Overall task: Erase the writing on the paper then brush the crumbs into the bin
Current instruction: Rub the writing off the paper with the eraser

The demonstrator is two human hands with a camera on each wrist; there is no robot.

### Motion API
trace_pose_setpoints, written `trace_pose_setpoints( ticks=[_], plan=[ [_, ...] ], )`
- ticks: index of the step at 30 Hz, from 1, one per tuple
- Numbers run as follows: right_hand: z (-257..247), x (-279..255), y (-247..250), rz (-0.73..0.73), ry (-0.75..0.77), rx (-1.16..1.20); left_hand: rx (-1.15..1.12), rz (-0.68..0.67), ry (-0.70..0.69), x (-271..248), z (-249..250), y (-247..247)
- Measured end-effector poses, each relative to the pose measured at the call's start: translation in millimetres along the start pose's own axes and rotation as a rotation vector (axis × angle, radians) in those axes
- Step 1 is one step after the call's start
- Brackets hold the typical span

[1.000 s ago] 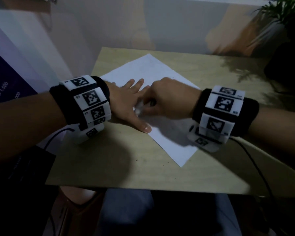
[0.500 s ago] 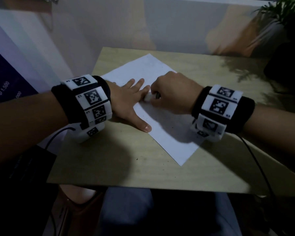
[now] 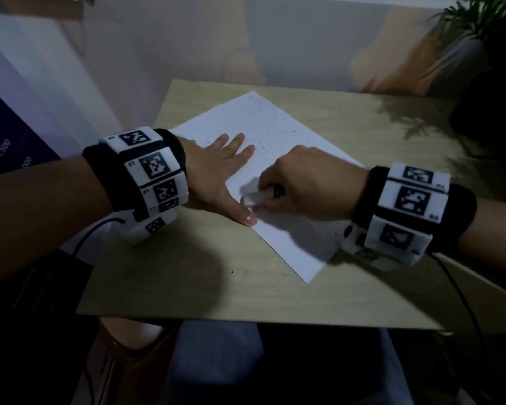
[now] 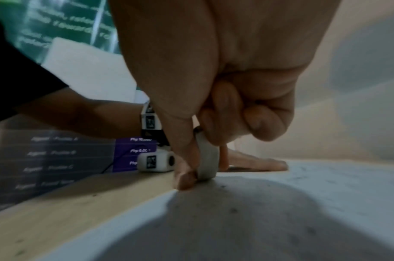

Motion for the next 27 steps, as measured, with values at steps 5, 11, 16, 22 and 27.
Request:
trace_pose_setpoints(
  ticks=[5, 11, 16, 22, 27],
  plan=[
    [30, 2, 5, 0.058, -0.190, -0.125, -0.003, -0.002, -0.007, 1, -3, -1],
    [26, -1, 4, 0.011, -0.122, -0.013, -0.001, 0.002, 0.002, -1, 0, 0],
    [41, -1, 10, 0.043, -0.186, -0.127, 0.003, -0.005, 0.007, -2, 0, 0],
    [19, -19, 5, -0.032, -0.061, -0.030, 0.014, 0.002, 0.005, 0, -1, 0],
    [40, -23, 3, -0.013, -0.115, -0.058, -0.007, -0.015, -0.028, -5, -3, 3]
  ],
)
Point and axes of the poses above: each hand's wrist, its own x-axis towards the middle knuckle, its own y-axis out of the back of the hand, z = x × y, the point moved 6 cm from there along x, towards the middle knuckle, and after that the axes turned 10 degrees about -x, right-handed, at the moved point
